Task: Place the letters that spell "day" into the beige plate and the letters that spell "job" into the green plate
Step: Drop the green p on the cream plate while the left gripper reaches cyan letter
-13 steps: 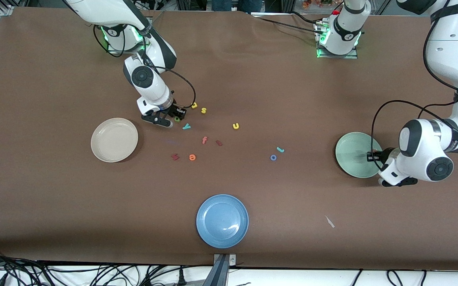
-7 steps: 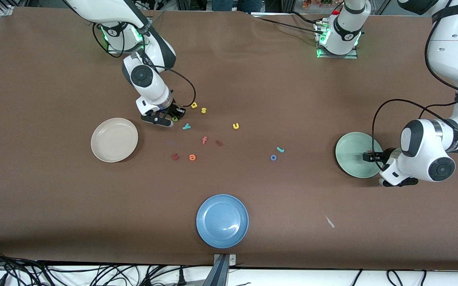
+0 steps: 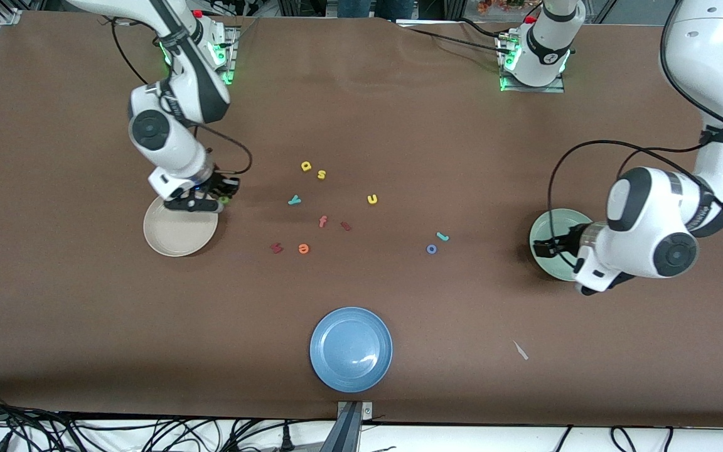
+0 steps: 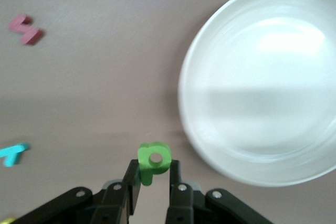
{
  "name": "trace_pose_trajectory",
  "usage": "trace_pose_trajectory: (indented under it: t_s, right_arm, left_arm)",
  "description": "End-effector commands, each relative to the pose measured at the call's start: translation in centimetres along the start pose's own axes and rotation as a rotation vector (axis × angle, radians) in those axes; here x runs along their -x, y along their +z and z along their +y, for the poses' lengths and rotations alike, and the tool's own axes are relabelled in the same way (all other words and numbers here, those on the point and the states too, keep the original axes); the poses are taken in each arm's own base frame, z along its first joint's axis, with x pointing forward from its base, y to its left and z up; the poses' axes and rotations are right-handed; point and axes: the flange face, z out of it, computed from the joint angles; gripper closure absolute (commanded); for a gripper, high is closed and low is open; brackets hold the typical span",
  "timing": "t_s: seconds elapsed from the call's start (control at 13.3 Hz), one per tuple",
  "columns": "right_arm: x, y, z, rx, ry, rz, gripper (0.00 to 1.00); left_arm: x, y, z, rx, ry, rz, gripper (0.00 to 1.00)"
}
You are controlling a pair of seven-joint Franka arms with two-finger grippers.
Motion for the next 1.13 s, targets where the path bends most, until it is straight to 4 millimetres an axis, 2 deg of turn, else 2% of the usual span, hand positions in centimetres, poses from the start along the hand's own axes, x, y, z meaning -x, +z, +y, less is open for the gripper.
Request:
trace_pose_trajectory:
  t_s: [0.0, 0.08, 0.15, 0.3, 0.45, 0.6, 0.68, 0.83, 1.05]
  right_arm:
    - [-1.9, -1.1, 4.0, 0.019, -0.112, 0.006, 0.75]
    - [-2.2, -0.7, 5.6, 0.022, -0.143, 0.000, 0.74]
    - [-2.4, -0.4, 6.8, 0.024, -0.149, -0.005, 0.66]
    - [-2.7, 0.3, 8.3, 0.025, -0.144, -0.007, 0.42]
    - [-2.7, 0.6, 8.3, 0.024, -0.137, -0.010, 0.28]
    - [-2.8, 0.5, 7.8, 0.018, -0.112, -0.009, 0.27]
    - [-3.0, 0.5, 6.8, 0.014, -0.074, -0.007, 0.26]
    - [-2.7, 1.0, 2.3, -0.004, 0.004, -0.013, 0.26]
    - [-1.1, 1.3, -4.2, -0.024, 0.151, -0.027, 0.26]
  left_arm:
    - [2.6, 0.4, 4.4, 0.037, -0.177, 0.017, 0.00]
    - [3.6, 0.6, 6.3, 0.056, -0.225, 0.041, 0.00]
    - [4.2, 1.4, 7.9, 0.078, -0.284, 0.055, 0.00]
    - [5.3, 3.4, 11.0, 0.126, -0.374, 0.070, 0.00]
    - [7.0, 5.8, 13.0, 0.135, -0.409, 0.077, 0.00]
    - [8.2, 9.5, 14.2, 0.170, -0.461, 0.108, 0.00]
    - [8.8, 11.1, 14.2, 0.168, -0.465, 0.135, 0.00]
    - [9.8, 13.2, 14.6, 0.135, -0.486, 0.169, 0.03]
    - [10.0, 14.3, 14.8, 0.121, -0.531, 0.169, 0.22]
